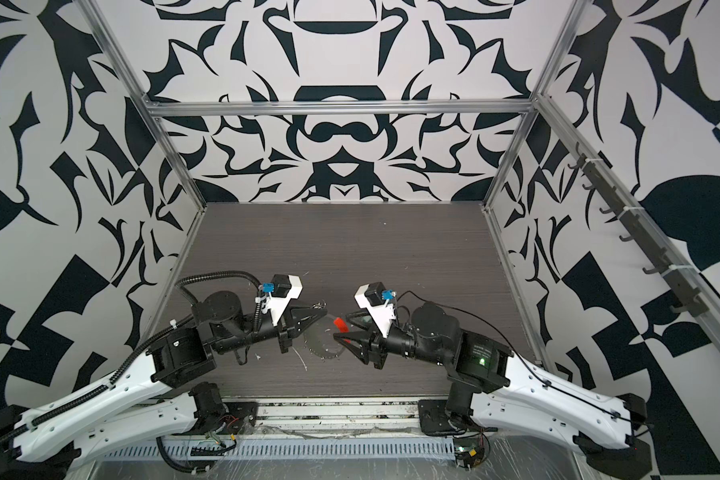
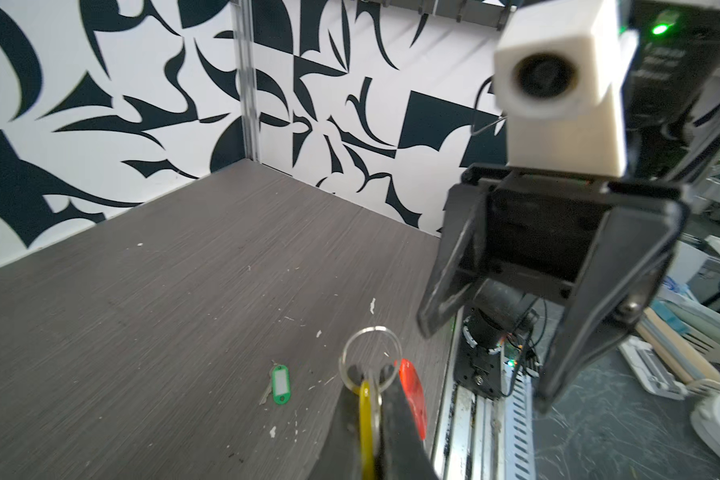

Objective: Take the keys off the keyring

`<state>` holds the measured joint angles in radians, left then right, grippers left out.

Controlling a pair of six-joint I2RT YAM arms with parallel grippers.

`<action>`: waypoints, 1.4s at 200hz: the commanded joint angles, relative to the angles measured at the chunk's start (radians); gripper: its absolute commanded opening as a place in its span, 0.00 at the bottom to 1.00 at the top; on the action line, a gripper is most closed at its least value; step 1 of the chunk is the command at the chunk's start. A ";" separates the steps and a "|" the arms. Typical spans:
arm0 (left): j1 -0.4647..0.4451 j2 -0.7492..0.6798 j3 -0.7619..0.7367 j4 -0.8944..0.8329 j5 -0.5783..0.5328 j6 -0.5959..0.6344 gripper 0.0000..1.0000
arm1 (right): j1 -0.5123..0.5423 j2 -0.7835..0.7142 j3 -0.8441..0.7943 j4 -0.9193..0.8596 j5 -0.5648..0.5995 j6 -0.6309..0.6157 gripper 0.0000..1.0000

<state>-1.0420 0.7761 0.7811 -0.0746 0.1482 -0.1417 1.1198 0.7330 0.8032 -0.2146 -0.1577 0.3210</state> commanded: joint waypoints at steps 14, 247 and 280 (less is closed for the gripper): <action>0.006 -0.008 0.052 -0.008 0.127 -0.020 0.00 | -0.003 0.034 0.028 0.000 -0.028 -0.043 0.55; 0.010 -0.064 0.121 -0.243 -0.223 -0.260 0.65 | -0.005 0.131 0.014 0.112 0.041 0.004 0.00; 0.011 -0.071 0.165 -0.354 -0.295 -0.367 0.63 | -0.006 0.136 0.022 0.104 0.119 -0.019 0.00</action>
<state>-1.0344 0.7174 0.8978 -0.3126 -0.0971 -0.3996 1.1160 0.8822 0.8024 -0.1375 -0.1211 0.3325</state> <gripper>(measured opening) 0.635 0.080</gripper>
